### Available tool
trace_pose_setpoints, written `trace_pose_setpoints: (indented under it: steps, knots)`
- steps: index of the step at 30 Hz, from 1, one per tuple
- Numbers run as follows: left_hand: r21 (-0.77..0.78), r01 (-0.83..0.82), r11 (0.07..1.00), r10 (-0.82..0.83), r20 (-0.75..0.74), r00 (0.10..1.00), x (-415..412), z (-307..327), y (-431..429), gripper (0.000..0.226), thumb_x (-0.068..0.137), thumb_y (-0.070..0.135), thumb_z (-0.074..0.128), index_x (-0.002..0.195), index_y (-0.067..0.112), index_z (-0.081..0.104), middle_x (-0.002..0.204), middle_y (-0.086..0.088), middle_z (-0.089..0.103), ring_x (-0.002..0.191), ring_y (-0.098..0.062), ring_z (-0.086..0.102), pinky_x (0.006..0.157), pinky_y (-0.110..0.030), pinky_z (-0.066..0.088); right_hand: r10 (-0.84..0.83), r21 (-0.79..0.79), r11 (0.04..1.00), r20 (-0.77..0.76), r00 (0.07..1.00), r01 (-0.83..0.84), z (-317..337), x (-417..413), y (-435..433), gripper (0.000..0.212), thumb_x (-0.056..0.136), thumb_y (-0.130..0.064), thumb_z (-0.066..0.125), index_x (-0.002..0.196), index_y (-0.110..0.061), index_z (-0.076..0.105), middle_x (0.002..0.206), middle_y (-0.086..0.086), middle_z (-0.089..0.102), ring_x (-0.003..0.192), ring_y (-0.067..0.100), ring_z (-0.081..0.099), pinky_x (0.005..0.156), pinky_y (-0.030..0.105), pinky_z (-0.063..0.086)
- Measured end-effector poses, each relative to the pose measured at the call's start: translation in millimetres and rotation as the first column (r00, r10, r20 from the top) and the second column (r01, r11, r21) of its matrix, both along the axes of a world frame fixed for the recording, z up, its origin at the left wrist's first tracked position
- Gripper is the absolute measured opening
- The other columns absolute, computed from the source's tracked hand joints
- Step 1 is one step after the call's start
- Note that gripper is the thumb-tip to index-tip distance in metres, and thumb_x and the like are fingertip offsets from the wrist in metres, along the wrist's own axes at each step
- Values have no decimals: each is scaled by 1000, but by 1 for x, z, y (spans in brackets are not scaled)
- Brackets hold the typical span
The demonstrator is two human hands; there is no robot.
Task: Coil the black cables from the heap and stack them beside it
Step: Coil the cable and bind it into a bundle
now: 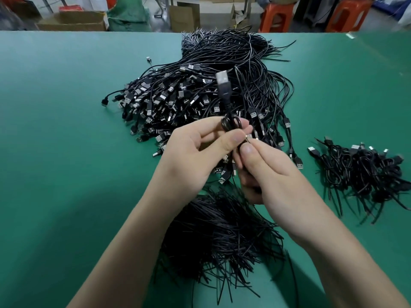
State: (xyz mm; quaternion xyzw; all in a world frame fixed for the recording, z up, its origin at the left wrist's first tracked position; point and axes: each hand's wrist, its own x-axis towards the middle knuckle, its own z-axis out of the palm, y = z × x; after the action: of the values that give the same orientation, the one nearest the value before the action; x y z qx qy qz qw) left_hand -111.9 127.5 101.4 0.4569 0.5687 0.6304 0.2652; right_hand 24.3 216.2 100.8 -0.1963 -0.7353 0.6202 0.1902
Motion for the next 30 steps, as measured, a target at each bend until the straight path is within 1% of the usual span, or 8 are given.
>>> trace_pose_setpoints:
  steps: [3,5,7,10,12,17,24,30]
  knots:
    - [-231,15,973,-95,-335,938,-11,2,-9,10,98,27,70,106,25,75,100,12,77,92,4,70,80,-16,51,-74,90,994,57,996,69,-1,2,10,36,101,-41,38,71,-23,45,55,-14,39,47,7,33,50,27,28]
    - [-505,24,863,-310,-491,814,-14,2,-18,9,90,42,72,94,35,76,88,28,73,80,13,64,74,-15,49,-127,169,979,89,988,110,-2,3,15,35,101,-40,37,71,-24,45,54,-13,41,46,5,35,53,29,28]
    - [-746,31,666,-512,-426,746,-9,2,-18,6,86,47,77,87,42,74,76,32,68,73,8,64,76,-26,57,-158,203,970,104,982,135,-2,4,18,36,103,-39,37,72,-22,45,54,-12,41,46,5,35,54,28,29]
    - [-919,-73,388,-627,-322,709,4,-1,-7,29,88,42,78,72,23,64,72,1,67,86,-24,71,90,-42,60,-134,96,987,84,987,126,-1,5,19,38,110,-28,38,77,-10,42,57,-10,33,49,11,29,46,21,28]
    - [-910,-165,381,-606,-380,699,10,5,-2,30,84,44,83,66,26,66,71,7,68,88,-20,72,90,-38,60,-116,30,993,60,991,115,1,5,18,36,109,-23,37,80,-2,40,59,-5,30,52,15,25,42,19,26]
    - [-941,-176,291,-663,-330,672,23,16,9,11,91,36,79,94,26,74,110,1,76,109,-22,70,101,-41,54,-133,17,991,41,990,132,2,5,19,36,110,-23,35,82,-2,40,61,-2,29,51,18,27,43,23,24]
    - [-751,-205,627,-509,-595,622,12,11,-12,15,95,43,68,85,31,66,80,15,67,76,-1,59,66,-22,43,-139,-60,989,-28,990,137,6,7,19,36,110,-25,36,78,-12,45,59,-7,31,49,15,28,43,22,24]
    - [-549,-31,835,-265,-450,853,-6,3,-12,14,95,28,69,82,31,67,78,7,69,68,-12,60,57,-17,45,-165,-73,984,-55,985,160,6,8,21,35,111,-26,36,81,-12,46,59,-6,30,49,16,27,43,22,24]
